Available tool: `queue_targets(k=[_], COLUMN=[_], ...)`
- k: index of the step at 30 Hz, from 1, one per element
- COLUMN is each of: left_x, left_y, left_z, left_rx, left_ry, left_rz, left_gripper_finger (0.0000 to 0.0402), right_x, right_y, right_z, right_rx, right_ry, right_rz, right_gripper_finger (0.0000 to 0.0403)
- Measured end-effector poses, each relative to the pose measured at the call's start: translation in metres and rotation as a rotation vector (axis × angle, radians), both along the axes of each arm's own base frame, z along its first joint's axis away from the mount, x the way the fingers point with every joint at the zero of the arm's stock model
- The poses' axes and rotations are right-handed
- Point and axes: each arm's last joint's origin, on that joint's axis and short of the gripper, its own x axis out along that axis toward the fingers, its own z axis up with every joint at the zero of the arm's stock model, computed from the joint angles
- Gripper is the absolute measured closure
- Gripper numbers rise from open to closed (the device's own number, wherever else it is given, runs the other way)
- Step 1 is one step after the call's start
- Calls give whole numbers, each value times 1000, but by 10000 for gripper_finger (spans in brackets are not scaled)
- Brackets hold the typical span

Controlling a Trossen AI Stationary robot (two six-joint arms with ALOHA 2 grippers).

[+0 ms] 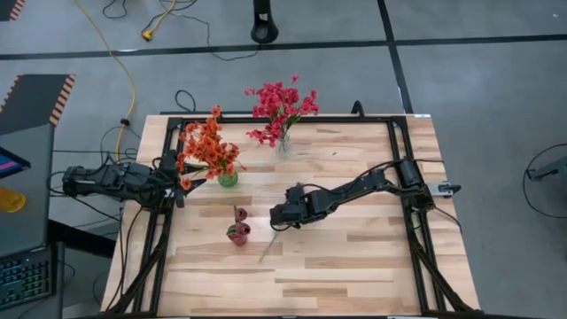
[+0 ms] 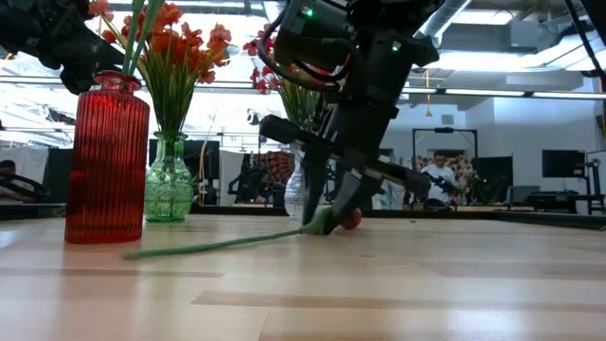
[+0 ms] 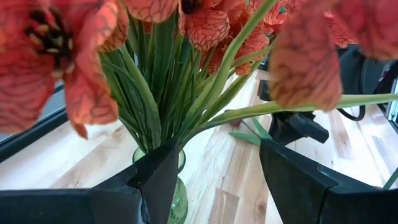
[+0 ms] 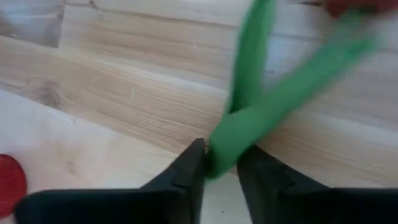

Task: Sort flowers into vase by color
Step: Put the red flower into the red vase

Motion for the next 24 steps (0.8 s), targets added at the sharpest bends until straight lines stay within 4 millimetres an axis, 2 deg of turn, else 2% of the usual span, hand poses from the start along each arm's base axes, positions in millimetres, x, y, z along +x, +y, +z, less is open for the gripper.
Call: queue_targets(k=[5, 8, 15, 19, 24], left_x=[0, 0, 0, 0, 0], left_y=[0, 0, 0, 0, 0], left_z=[0, 0, 0, 0, 0], left_rx=[0, 0, 0, 1, 1], left_ry=[1, 1, 1, 1, 1], left_rz=[1, 1, 1, 1, 1], left_gripper_finger=[187, 187, 187, 187, 187], right_x=[0, 0, 0, -1, -8], right_y=[0, 0, 0, 0, 1], right_z=[-1, -1, 5, 20, 59], right_rx=[-21, -23, -40, -72, -137], right_ry=[13, 9, -5, -41, -116], right_rz=[42, 47, 95, 129, 220], right_gripper_finger=[342, 370, 370, 369, 376])
